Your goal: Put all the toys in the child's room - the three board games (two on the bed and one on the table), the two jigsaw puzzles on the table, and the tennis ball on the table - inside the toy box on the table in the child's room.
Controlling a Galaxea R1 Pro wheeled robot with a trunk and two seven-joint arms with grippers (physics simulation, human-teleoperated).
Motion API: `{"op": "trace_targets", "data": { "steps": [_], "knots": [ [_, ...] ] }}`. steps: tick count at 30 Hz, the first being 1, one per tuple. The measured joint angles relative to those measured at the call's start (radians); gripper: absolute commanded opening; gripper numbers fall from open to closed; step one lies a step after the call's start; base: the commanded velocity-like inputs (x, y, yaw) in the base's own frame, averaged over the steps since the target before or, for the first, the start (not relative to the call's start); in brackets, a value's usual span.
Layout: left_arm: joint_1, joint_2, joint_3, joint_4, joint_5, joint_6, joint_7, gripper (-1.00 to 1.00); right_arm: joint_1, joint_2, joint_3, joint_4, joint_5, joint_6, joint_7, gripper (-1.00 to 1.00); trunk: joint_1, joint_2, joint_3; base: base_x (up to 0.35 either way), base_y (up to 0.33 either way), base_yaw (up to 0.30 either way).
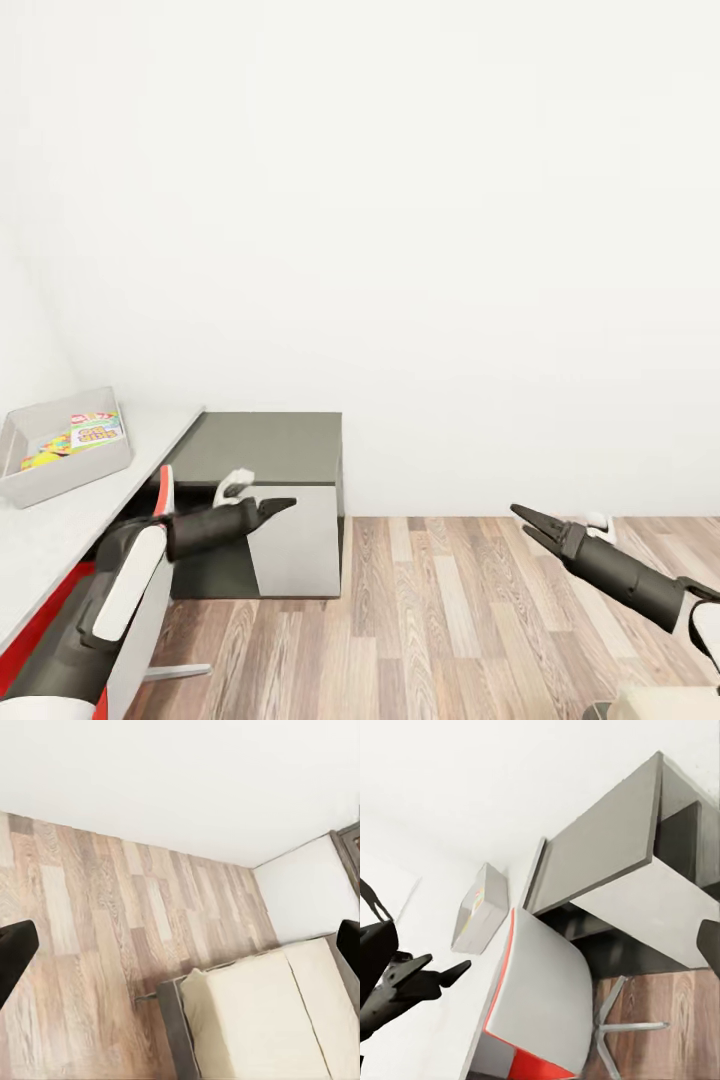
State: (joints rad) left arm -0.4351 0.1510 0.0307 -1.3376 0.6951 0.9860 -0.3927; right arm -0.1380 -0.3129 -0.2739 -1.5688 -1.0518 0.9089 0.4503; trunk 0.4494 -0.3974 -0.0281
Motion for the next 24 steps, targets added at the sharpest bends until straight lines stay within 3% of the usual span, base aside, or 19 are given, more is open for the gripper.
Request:
{"op": "trace_targets", "data": {
  "steps": [2,4,7,9,11,13,14,15,16,18,20,22,24],
  "knots": [
    [-0.001,-0.018,-0.006,0.078,-0.003,-0.037,0.073,1.0,-0.028,0.01,0.051,0.007,-0.002,-0.009,-0.115,1.0,0.0,0.0,0.0,0.0,0.0,0.0],
    [-0.002,-0.024,-0.018,0.144,-0.017,-0.07,0.108,1.0,-0.049,0.018,0.095,0.009,-0.004,-0.013,-0.207,1.0,0.0,0.0,0.0,0.0,0.0,0.0],
    [-0.002,-0.029,-0.08,0.311,-0.1,-0.159,0.151,1.0,-0.094,0.057,0.193,0.039,0.001,-0.019,-0.397,1.0,0.0,0.0,0.0,0.0,0.0,0.0],
    [-0.002,-0.032,-0.107,0.405,-0.15,-0.222,0.16,1.0,-0.13,0.088,0.236,0.099,0.027,-0.028,-0.477,1.0,0.0,0.0,0.0,0.0,0.0,0.0],
    [-0.003,-0.047,-0.148,0.544,-0.226,-0.322,0.165,1.0,-0.203,0.147,0.283,0.261,0.105,-0.062,-0.563,1.0,0.0,0.0,0.0,0.0,0.0,0.0],
    [-0.003,-0.076,-0.182,0.678,-0.302,-0.401,0.167,1.0,-0.273,0.221,0.326,0.49,0.213,-0.131,-0.608,1.0,0.0,0.0,0.0,0.0,0.0,0.0],
    [-0.003,-0.082,-0.187,0.71,-0.321,-0.418,0.169,1.0,-0.286,0.242,0.336,0.551,0.244,-0.152,-0.614,1.0,0.0,0.0,0.0,0.0,0.0,0.0],
    [-0.002,-0.094,-0.197,0.798,-0.379,-0.47,0.18,1.0,-0.312,0.29,0.361,0.688,0.34,-0.216,-0.627,1.0,0.0,0.0,0.0,0.0,0.0,0.0],
    [-0.002,-0.099,-0.2,0.864,-0.416,-0.513,0.193,1.0,-0.322,0.319,0.379,0.79,0.413,-0.256,-0.632,1.0,0.0,0.0,0.0,0.0,0.0,0.0],
    [0.002,-0.104,-0.202,0.981,-0.457,-0.613,0.229,1.0,-0.328,0.349,0.401,0.904,0.536,-0.324,-0.639,1.0,0.0,0.0,0.0,0.0,0.0,0.0],
    [0.01,-0.102,-0.199,1.085,-0.47,-0.727,0.267,1.0,-0.328,0.362,0.411,0.995,0.631,-0.397,-0.64,1.0,0.0,0.0,0.0,0.0,0.0,0.0],
    [0.02,-0.099,-0.198,1.168,-0.475,-0.826,0.294,1.0,-0.319,0.366,0.414,1.079,0.682,-0.469,-0.64,1.0,0.0,0.0,0.0,0.0,0.0,0.0],
    [0.037,-0.102,-0.2,1.233,-0.478,-0.885,0.313,1.0,-0.296,0.367,0.414,1.157,0.705,-0.536,-0.641,1.0,0.0,0.0,0.0,0.0,0.0,0.0]
  ]
}}
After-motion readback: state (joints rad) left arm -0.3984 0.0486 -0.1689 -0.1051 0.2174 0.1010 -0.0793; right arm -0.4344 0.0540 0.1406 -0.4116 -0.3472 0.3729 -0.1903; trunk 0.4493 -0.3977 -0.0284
